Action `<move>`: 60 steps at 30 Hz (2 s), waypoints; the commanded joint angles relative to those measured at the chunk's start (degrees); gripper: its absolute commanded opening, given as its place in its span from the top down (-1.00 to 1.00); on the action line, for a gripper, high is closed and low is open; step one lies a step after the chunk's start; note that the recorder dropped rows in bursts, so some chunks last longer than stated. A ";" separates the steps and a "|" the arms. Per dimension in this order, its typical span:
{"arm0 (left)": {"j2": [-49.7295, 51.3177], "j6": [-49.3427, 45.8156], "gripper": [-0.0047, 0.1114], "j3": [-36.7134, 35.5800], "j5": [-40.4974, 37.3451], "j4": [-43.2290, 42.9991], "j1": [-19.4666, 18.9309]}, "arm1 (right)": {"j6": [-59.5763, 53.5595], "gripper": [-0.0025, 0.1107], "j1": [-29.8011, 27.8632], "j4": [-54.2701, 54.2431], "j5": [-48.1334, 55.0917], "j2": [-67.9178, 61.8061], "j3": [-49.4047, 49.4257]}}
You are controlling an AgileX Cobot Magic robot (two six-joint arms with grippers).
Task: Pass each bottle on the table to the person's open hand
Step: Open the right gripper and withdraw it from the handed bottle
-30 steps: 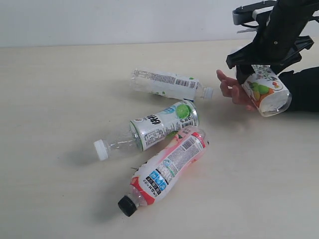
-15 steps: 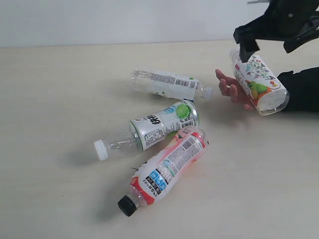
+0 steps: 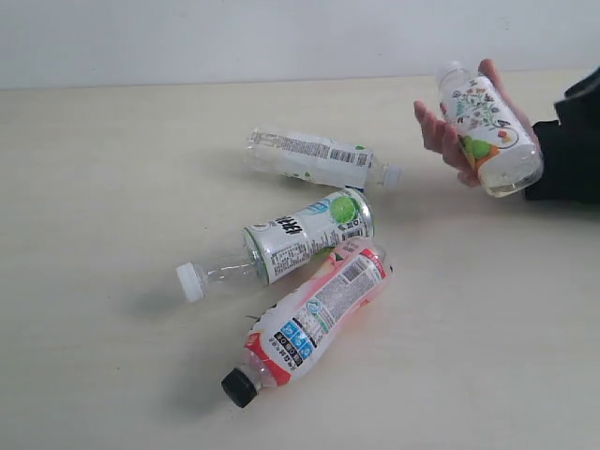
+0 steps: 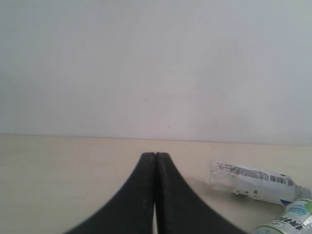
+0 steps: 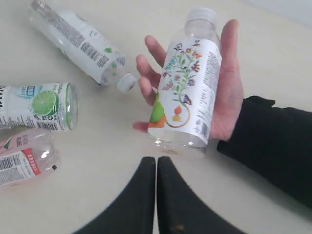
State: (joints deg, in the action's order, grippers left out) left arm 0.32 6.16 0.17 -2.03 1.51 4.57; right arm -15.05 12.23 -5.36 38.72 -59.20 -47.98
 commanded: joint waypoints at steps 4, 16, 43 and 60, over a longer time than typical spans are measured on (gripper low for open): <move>-0.32 0.03 0.92 -0.17 0.10 0.22 -0.15 | -1.40 0.93 -0.21 -3.24 -14.42 20.78 14.16; -0.32 0.03 0.92 -0.17 0.10 0.22 -0.15 | -1.25 0.93 -0.21 -5.79 -18.64 33.16 19.72; -0.32 0.03 0.92 -0.17 0.10 0.22 -0.15 | -3.37 0.93 -0.21 -7.52 -24.08 39.89 27.72; -0.32 0.03 0.92 -0.17 0.10 0.22 -0.15 | -4.02 0.93 -0.21 -7.78 -26.38 39.89 29.40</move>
State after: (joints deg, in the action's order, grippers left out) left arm 0.32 6.16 0.17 -2.03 1.51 4.57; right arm -18.59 12.23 -13.19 13.60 -19.51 -18.71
